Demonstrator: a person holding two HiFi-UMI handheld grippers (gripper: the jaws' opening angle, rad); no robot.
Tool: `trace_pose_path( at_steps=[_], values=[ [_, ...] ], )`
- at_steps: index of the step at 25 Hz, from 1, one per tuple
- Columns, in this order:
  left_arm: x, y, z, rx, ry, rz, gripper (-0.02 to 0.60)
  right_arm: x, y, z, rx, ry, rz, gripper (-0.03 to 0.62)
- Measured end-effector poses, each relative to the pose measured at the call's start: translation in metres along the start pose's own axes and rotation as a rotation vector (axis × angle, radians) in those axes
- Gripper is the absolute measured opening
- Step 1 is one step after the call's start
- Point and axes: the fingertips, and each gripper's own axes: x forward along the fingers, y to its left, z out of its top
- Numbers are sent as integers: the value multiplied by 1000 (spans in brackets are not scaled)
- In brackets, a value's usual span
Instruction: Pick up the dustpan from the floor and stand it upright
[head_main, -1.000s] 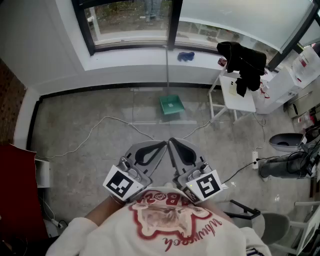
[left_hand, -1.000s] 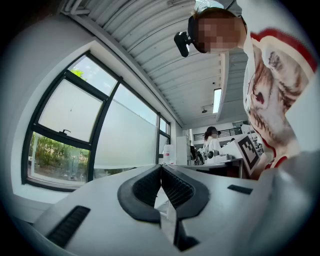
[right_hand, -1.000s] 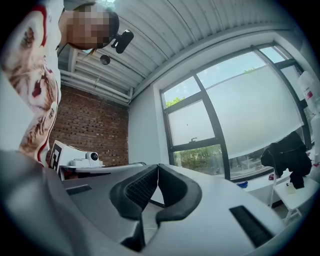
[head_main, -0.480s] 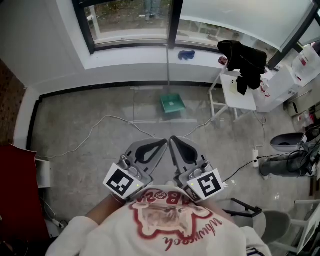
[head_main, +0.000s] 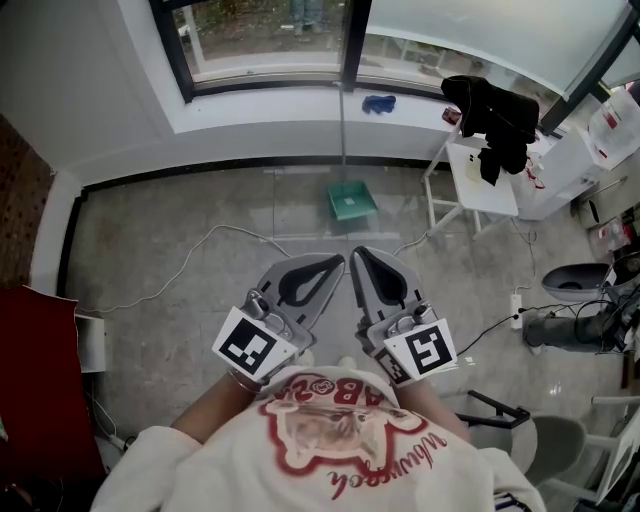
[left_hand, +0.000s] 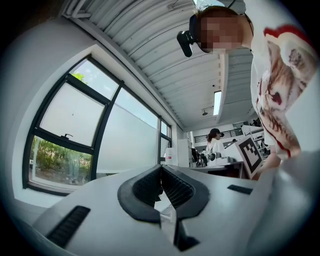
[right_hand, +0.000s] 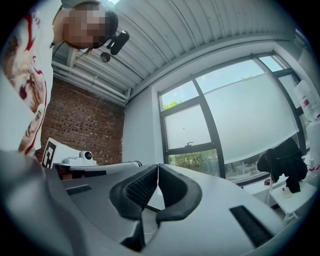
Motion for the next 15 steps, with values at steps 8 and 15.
trace_pose_path(
  at_steps=[8, 15],
  values=[
    [-15, 28, -3, 12, 6, 40, 21, 7, -4, -17, 87, 19, -66, 25],
    [-18, 36, -14, -9, 16, 45, 21, 7, -1, -27, 84, 53, -55, 25]
  ],
)
